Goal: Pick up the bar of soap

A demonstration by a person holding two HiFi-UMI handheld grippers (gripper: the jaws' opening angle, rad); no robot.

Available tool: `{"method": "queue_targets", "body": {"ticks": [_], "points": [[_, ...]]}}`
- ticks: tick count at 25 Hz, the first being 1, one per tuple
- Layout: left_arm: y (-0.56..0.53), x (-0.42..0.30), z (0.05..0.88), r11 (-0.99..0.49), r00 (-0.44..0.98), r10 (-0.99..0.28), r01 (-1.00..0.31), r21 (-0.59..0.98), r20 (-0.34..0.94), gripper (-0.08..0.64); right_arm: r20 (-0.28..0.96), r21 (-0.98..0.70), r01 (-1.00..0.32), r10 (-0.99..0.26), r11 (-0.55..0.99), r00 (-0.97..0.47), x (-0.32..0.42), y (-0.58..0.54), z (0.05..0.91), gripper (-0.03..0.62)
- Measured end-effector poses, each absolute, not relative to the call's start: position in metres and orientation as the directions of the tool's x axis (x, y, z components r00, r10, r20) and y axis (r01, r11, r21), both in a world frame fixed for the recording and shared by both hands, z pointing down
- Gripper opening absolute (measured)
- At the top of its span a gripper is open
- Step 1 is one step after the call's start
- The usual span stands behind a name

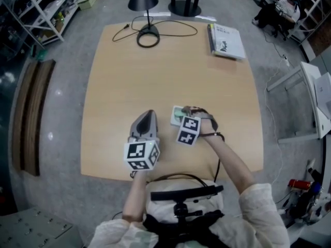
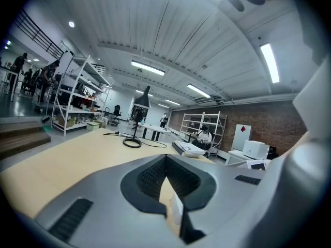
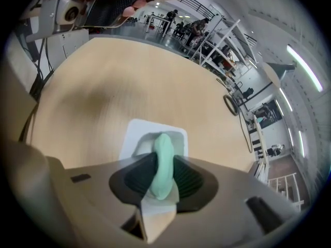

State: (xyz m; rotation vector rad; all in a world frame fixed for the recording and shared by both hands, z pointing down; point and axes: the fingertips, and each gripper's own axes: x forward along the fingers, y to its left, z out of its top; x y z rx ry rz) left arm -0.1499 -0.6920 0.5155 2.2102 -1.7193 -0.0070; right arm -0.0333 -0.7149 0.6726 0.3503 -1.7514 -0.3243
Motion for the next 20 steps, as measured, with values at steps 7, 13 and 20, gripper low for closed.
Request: {"method": "queue_targets", "body": {"ticks": [7, 13, 20], "points": [[-0.692, -0.152, 0.51, -0.203, 0.258, -0.947, -0.942, 0.267, 0.19, 0.006, 0.864, 0.368, -0.209, -0.416, 0.906, -0.284, -0.029, -0.714, 0.651, 0.11], [-0.692, -0.156, 0.496, -0.202, 0.251, -0.955, -0.94, 0.274, 0.158, 0.006, 0.671, 0.167, -0.587, -0.528, 0.792, -0.521, -0.015, -0.713, 0.554, 0.11], [-0.685, -0.164, 0.486, -0.187, 0.241, -0.962, -0.923, 0.337, 0.127, 0.006, 0.306, -0.297, -0.823, -0.769, 0.484, -0.562, 0.056, -0.724, 0.48, 0.11]]}}
